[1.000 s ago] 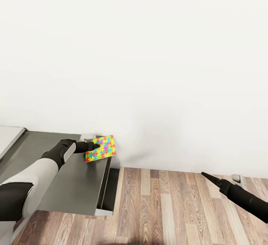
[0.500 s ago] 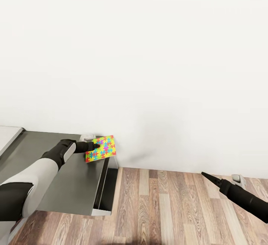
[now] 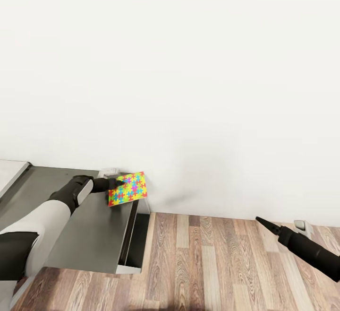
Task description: Put all the toys in the child's room - the three board games (two on the bed and one on the table), the two jigsaw puzzles on the table, and the tennis ball on the table - inside the toy box on the table in the child's room.
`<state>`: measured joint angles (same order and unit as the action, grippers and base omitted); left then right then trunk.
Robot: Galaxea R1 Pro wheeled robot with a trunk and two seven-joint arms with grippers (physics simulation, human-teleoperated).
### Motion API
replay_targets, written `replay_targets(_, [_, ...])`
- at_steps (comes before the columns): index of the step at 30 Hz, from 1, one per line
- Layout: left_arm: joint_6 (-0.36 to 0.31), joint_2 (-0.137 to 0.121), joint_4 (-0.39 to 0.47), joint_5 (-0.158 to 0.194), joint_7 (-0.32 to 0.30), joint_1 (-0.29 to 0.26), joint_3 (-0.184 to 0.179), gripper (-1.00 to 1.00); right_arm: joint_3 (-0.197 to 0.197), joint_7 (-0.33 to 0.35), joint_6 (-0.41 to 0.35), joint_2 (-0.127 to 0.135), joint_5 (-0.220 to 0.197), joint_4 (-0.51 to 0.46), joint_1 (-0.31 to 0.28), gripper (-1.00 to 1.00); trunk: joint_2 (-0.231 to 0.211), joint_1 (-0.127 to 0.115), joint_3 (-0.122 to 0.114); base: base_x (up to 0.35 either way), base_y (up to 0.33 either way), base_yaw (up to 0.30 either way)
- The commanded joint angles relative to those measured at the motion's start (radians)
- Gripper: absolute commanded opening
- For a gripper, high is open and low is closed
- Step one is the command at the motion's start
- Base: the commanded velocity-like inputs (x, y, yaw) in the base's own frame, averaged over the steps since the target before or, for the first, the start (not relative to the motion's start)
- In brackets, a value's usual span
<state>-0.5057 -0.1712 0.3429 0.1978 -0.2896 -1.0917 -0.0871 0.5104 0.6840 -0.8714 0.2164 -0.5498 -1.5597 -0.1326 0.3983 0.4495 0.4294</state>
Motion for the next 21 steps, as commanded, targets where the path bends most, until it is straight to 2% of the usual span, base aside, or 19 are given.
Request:
replay_targets(1, [-0.009,-0.024,0.024,0.014,-0.014,0.000,-0.006,1.00,0.002,0.002,-0.002,0.000,-0.001,0.000,-0.001,1.00,0.002,0.001,0.002,0.000,0.000,0.000])
replay_targets(3, [-0.015,-0.051,0.045,0.018,-0.056,0.000,-0.005,1.00,0.002,0.003,0.000,0.000,-0.003,0.000,-0.001,1.00,0.002,0.001,0.002,0.000,0.000,0.000])
replay_targets(5, [-0.028,-0.082,0.061,0.023,-0.150,0.000,0.001,1.00,0.001,0.004,0.001,0.000,-0.003,0.001,-0.001,1.00,0.002,0.001,0.002,0.000,0.000,0.000])
replay_targets(6, [-0.033,-0.089,0.063,0.023,-0.177,0.000,0.003,1.00,0.001,0.004,0.001,0.000,-0.003,0.001,-0.001,1.00,0.002,0.001,0.002,0.000,0.000,0.000])
replay_targets(7, [-0.043,-0.103,0.066,0.024,-0.234,0.000,0.006,1.00,0.001,0.003,0.001,0.000,-0.004,0.001,-0.001,1.00,0.002,0.001,0.002,0.000,0.000,0.000])
replay_targets(8, [-0.048,-0.111,0.067,0.024,-0.262,0.000,0.008,1.00,0.001,0.003,0.001,0.000,-0.004,0.001,-0.001,1.00,0.002,0.001,0.002,0.000,0.000,0.000])
replay_targets(10, [-0.068,-0.150,0.071,0.025,-0.371,0.000,0.016,1.00,0.001,0.003,0.002,0.000,-0.005,0.001,-0.001,1.00,0.002,0.001,0.002,0.000,0.000,0.000])
replay_targets(11, [-0.072,-0.160,0.071,0.025,-0.396,0.000,0.018,1.00,0.001,0.003,0.002,0.000,-0.005,0.000,-0.001,1.00,0.002,0.001,0.002,0.000,0.000,0.000])
replay_targets(13, [-0.087,-0.198,0.072,0.026,-0.497,0.000,0.029,1.00,0.000,0.003,0.001,0.000,-0.005,0.000,-0.001,1.00,0.002,0.001,0.002,0.000,0.000,0.000])
replay_targets(14, [-0.091,-0.207,0.072,0.026,-0.523,0.000,0.033,1.00,0.000,0.003,0.001,0.000,-0.005,0.000,-0.001,1.00,0.002,0.001,0.002,0.000,0.000,0.000])
replay_targets(16, [-0.106,-0.241,0.073,0.026,-0.632,0.002,0.046,1.00,-0.001,0.002,0.001,0.000,-0.005,0.000,-0.001,1.00,0.002,0.001,0.002,0.000,0.000,0.000])
replay_targets(17, [-0.109,-0.249,0.073,0.026,-0.660,0.002,0.049,1.00,-0.001,0.002,0.001,0.000,-0.005,0.000,-0.001,1.00,0.002,0.001,0.002,0.000,0.000,0.000])
replay_targets(19, [-0.116,-0.273,0.073,0.025,-0.771,0.004,0.055,1.00,-0.001,0.002,0.002,-0.001,-0.005,0.000,-0.001,1.00,0.002,0.001,0.002,0.000,0.000,0.000])
replay_targets(20, [-0.117,-0.277,0.073,0.025,-0.798,0.005,0.056,1.00,-0.001,0.002,0.002,-0.001,-0.005,0.000,-0.001,1.00,0.002,0.001,0.002,0.000,0.000,0.000])
replay_targets(21, [-0.119,-0.283,0.073,0.025,-0.850,0.006,0.057,1.00,-0.001,0.002,0.002,-0.001,-0.005,0.000,-0.001,1.00,0.002,0.001,0.002,0.000,0.000,0.000])
